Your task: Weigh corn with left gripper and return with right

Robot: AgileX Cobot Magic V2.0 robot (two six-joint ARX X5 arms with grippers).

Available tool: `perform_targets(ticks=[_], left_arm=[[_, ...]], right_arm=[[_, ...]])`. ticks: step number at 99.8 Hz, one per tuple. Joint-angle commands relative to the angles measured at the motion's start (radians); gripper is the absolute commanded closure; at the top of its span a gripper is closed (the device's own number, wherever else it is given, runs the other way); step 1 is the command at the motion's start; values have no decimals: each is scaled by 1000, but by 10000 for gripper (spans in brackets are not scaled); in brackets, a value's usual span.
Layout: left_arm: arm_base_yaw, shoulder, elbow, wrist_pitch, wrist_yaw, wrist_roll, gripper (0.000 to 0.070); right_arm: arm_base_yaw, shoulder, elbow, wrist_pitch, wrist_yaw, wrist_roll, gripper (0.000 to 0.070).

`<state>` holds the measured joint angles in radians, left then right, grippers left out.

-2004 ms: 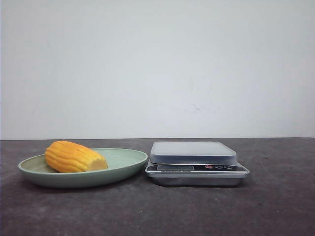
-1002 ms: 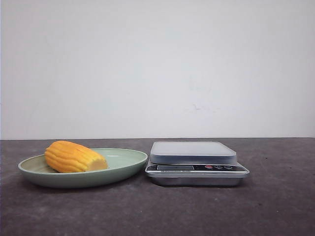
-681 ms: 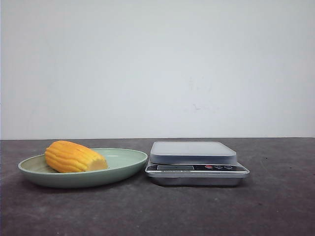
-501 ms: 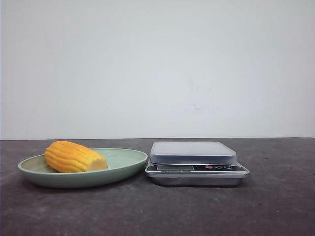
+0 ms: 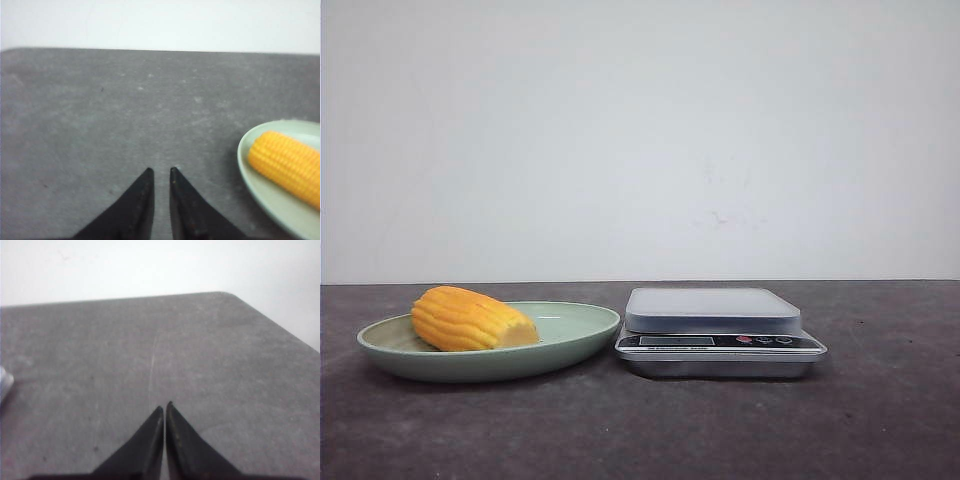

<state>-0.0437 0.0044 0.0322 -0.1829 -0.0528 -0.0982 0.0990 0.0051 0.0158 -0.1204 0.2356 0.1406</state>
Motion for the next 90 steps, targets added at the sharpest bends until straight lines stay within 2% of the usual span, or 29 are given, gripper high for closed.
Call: perform_targets(ticks=[1, 16, 23, 30, 39, 54, 59, 69, 79, 90], left_arm=[[-2, -1, 3, -16, 9, -144, 684], [-2, -1, 29, -33, 34, -211, 685], [-2, -1, 50, -35, 66, -282, 687], [-2, -1, 101, -62, 142, -369, 687], [-2, 13, 205, -136, 217, -419, 687], [-2, 112, 437, -270, 238, -372, 686], [-2, 166, 527, -296, 252, -332, 686], [-2, 303, 708, -321, 332, -240, 687], [-2, 444, 873, -345, 404, -198, 687], [-11, 569, 1036, -401, 425, -166, 687]], right_arm=[[2, -2, -2, 33, -5, 62, 700], [2, -2, -1, 67, -113, 208, 700], [2, -2, 10, 118, -216, 278, 700], [3, -2, 43, 168, -330, 323, 700], [2, 0, 140, 165, -447, 324, 700], [2, 70, 414, -56, -473, 264, 700], [3, 121, 516, -148, -475, 219, 700], [2, 234, 702, -295, -479, 138, 700], [2, 340, 851, -359, -480, 77, 700], [2, 423, 964, -363, -479, 52, 700]])
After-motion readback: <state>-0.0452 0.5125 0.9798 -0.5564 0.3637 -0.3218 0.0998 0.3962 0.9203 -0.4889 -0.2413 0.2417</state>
